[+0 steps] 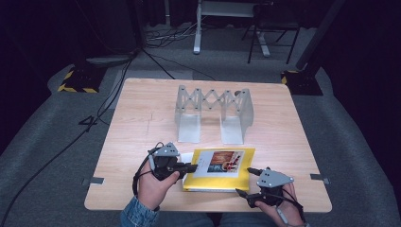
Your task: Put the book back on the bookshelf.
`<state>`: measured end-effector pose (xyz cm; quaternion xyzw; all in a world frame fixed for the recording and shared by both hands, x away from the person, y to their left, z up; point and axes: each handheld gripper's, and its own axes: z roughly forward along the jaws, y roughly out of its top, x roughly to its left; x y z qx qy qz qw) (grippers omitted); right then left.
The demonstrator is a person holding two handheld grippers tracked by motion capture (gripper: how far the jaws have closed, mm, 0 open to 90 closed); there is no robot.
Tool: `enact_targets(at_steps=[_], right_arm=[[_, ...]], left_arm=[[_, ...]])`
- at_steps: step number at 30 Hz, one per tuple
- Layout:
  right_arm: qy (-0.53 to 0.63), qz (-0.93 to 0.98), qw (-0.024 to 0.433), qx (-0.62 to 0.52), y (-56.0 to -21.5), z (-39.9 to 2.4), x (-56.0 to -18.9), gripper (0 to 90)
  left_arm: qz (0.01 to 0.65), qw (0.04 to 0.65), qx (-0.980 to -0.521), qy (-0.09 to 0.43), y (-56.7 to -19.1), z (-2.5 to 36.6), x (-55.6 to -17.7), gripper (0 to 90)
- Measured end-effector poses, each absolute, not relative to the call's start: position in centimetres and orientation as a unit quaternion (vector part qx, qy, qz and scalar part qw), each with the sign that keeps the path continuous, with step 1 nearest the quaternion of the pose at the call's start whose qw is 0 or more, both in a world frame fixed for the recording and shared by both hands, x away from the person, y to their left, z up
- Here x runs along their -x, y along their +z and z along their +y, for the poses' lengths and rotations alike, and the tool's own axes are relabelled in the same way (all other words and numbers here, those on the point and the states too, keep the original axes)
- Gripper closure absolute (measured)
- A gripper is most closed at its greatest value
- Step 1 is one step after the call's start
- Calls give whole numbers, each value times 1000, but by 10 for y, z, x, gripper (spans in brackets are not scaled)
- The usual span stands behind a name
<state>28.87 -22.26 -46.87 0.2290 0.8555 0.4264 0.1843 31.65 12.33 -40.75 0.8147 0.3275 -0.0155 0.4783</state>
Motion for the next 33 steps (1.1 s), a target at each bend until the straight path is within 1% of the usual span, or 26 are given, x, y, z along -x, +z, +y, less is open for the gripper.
enact_targets(at_steps=[7,15,24,28,29,30,31,32,33], right_arm=[[431,854,195,-218,-467,-215,-293,161],[428,858,195,-206,-466,-206,-299,157],[416,868,190,-195,-470,-196,-295,157],[405,871,214,-179,-473,-191,-291,155],[405,871,214,-179,-473,-191,-291,155],[401,868,234,-176,-475,-188,-290,156],[399,867,243,-173,-475,-188,-289,156],[399,867,243,-173,-475,-188,-289,156],[388,867,268,-163,-477,-186,-289,155]], left_arm=[[315,458,-831,9,-392,113,-319,889],[314,458,-831,6,-386,109,-325,888],[318,470,-824,-3,-387,111,-337,888],[316,489,-813,-16,-387,110,-343,889],[316,489,-813,-16,-387,110,-343,888],[314,493,-811,-20,-386,108,-345,889],[314,496,-809,-23,-386,107,-346,889],[314,496,-809,-23,-386,107,-346,889],[312,497,-809,-26,-386,106,-347,889]])
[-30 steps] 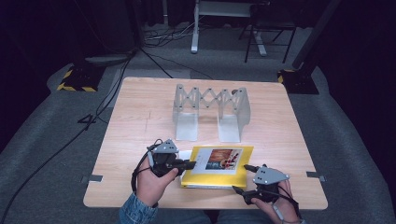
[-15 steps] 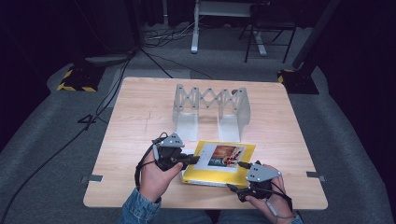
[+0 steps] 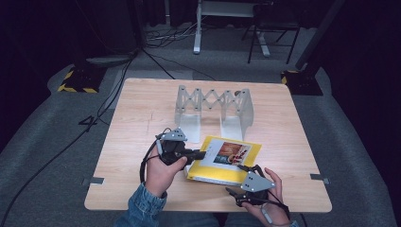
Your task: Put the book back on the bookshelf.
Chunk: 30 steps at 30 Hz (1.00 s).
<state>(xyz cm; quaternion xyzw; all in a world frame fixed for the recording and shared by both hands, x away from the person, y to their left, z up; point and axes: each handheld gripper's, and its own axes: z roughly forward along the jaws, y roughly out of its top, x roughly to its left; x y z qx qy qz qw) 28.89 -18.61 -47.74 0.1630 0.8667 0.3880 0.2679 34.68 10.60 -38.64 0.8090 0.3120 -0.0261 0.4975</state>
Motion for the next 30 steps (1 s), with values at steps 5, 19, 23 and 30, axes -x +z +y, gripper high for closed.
enact_targets(at_steps=[5,19,23,30], right_arm=[[364,870,295,-153,-484,-181,-290,153],[309,855,405,-100,-498,-158,-310,137],[302,854,413,-91,-500,-155,-313,137],[278,878,386,-54,-500,-151,-308,487]], left_arm=[[313,496,-810,-34,-388,102,-350,889],[328,474,-815,-64,-399,101,-360,890],[332,469,-816,-66,-400,102,-361,891],[345,455,-818,-65,-407,102,-363,890]])
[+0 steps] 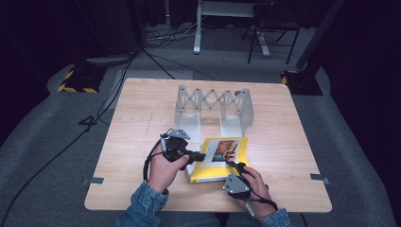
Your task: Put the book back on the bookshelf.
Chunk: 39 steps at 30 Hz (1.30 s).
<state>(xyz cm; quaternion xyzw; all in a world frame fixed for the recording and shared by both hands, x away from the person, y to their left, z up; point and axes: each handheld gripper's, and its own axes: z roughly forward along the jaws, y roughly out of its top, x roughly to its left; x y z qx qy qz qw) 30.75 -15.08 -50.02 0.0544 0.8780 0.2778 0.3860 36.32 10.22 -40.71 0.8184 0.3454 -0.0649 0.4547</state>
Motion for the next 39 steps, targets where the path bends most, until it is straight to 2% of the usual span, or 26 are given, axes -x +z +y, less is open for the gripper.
enact_targets(at_steps=[1,2,4,6,9,10,11,12,14,17,19,34,39], right_arm=[[276,878,388,-51,-500,-150,-306,538],[276,878,388,-51,-500,-150,-306,538],[265,871,411,-41,-495,-149,-302,650],[244,887,393,-5,-493,-150,-299,689],[241,874,423,-12,-491,-150,-297,709],[240,875,421,-6,-488,-151,-296,720],[240,875,421,-6,-488,-151,-296,720],[240,874,422,-2,-486,-151,-295,730],[240,872,426,1,-484,-151,-294,743],[249,873,420,-1,-481,-149,-291,760],[249,873,419,-5,-479,-149,-290,760],[290,861,418,-28,-447,-156,-283,762],[321,850,416,-40,-428,-163,-279,762]], left_arm=[[346,455,-818,-62,-407,103,-363,889],[346,455,-818,-62,-407,103,-363,888],[356,455,-815,-51,-408,105,-364,881],[365,456,-811,-36,-408,107,-364,859],[373,457,-807,-25,-407,112,-364,845],[378,459,-804,-19,-406,114,-365,801],[383,458,-802,-9,-406,116,-365,801],[394,463,-794,9,-406,119,-365,679],[409,462,-786,33,-406,122,-366,516],[423,465,-776,51,-406,127,-365,387],[428,465,-772,62,-405,130,-364,352],[433,474,-762,85,-401,153,-355,335],[414,466,-776,95,-402,166,-352,314]])
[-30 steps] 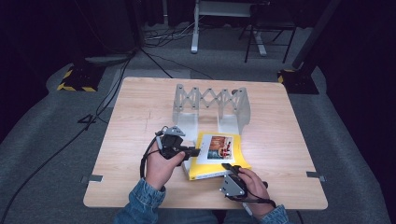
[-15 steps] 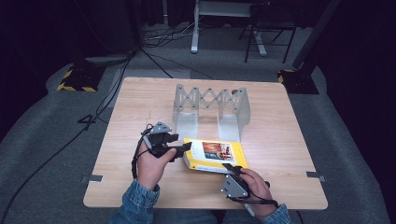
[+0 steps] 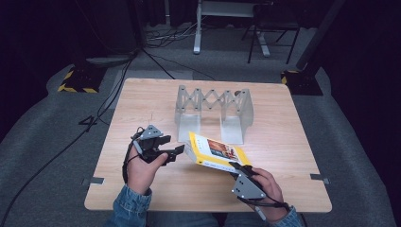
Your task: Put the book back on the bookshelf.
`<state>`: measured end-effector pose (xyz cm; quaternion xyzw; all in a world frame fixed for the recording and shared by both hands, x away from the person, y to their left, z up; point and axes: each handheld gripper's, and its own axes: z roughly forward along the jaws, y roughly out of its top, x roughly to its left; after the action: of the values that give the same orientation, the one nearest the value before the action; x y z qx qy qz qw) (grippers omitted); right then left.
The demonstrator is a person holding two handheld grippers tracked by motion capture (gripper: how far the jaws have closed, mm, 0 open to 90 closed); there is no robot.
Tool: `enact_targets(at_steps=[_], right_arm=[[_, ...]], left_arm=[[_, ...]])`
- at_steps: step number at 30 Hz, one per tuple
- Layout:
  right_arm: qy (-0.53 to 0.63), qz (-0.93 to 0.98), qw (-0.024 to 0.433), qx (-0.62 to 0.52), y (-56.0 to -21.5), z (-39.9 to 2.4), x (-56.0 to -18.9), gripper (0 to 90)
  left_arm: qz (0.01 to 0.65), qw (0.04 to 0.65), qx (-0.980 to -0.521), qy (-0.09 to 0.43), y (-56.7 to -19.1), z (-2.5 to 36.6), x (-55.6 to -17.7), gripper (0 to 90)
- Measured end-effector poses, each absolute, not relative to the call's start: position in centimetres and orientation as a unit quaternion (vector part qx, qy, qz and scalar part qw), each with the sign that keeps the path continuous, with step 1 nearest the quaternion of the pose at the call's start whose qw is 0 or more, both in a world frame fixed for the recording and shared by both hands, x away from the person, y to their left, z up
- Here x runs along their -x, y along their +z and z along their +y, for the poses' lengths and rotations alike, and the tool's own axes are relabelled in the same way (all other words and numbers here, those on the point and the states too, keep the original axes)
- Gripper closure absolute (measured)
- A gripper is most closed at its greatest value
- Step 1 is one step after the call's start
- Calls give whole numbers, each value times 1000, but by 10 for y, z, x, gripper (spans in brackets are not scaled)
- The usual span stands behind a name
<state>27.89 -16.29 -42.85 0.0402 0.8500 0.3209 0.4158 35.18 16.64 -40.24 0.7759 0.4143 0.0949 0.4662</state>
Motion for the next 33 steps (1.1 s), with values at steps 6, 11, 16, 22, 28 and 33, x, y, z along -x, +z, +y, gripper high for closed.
enact_targets(at_steps=[6,11,16,22,28,33], right_arm=[[343,843,412,-51,-416,-170,-277,762],[357,839,408,-56,-410,-172,-278,762],[369,834,405,-62,-401,-174,-280,762],[396,822,402,-78,-387,-179,-286,762],[415,811,400,-100,-379,-184,-294,762],[424,805,398,-117,-374,-187,-299,763]], left_arm=[[426,454,-775,106,-404,179,-346,309],[433,452,-772,110,-406,188,-339,307],[444,443,-771,112,-411,199,-333,305],[460,431,-767,118,-418,213,-328,302],[469,419,-769,117,-428,220,-328,302],[461,414,-776,119,-434,223,-330,299]])
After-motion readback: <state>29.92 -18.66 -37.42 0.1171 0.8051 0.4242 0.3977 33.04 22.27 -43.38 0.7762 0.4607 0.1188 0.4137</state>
